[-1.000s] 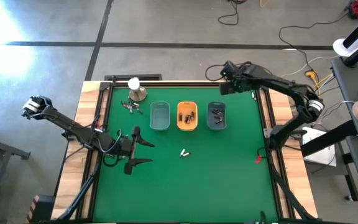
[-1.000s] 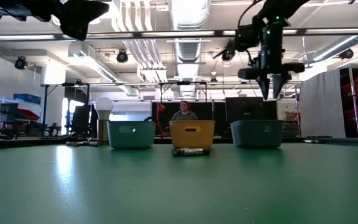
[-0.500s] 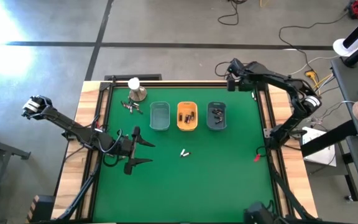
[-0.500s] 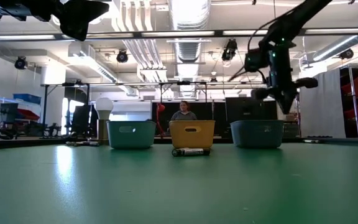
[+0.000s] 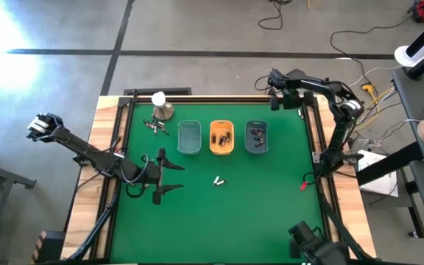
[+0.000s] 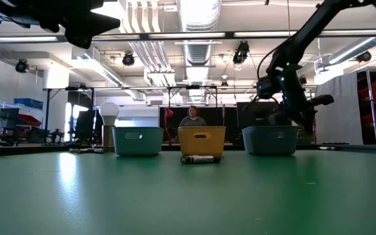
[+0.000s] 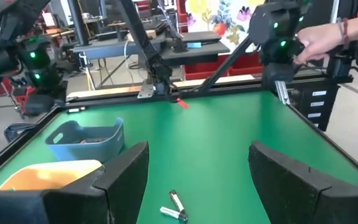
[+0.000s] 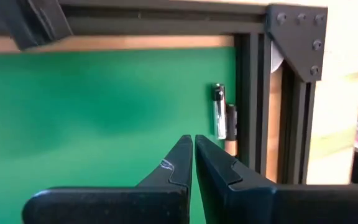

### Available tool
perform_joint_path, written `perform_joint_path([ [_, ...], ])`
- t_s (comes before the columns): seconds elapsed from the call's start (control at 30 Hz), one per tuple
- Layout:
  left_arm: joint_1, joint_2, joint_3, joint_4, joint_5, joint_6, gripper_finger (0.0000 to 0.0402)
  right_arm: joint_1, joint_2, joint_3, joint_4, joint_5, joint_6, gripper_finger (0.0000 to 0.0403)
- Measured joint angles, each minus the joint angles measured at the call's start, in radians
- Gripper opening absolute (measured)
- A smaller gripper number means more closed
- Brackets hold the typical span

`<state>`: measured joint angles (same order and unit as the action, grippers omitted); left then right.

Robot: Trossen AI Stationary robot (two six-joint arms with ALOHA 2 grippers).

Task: Sort batteries
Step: Put the small black battery into the blue bin

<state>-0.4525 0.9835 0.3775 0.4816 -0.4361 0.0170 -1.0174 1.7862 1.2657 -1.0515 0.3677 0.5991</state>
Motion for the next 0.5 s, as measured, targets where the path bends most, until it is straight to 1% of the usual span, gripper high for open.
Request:
perform_joint_path([
  [0.1, 0.007, 0.007, 0.0, 0.001, 0.0, 0.0, 0.0252, -0.007, 0.066, 0.045, -0.045, 0.009, -0.018, 0.0012],
  [0.27, 0.012, 0.008, 0.0, 0.0, 0.0, 0.0, 0.0252, -0.013, 0.181, 0.132, -0.187, 0.076, -0.059, 0.0012],
  [0.33, 0.012, 0.008, 0.0, -0.002, 0.0, 0.0, 0.0252, -0.013, 0.217, 0.162, -0.235, 0.079, -0.07, 0.0012],
  [0.5, 0.012, 0.008, 0.0, -0.007, 0.0, 0.0, 0.0252, -0.018, 0.264, 0.206, -0.254, 0.08, -0.125, 0.0012],
])
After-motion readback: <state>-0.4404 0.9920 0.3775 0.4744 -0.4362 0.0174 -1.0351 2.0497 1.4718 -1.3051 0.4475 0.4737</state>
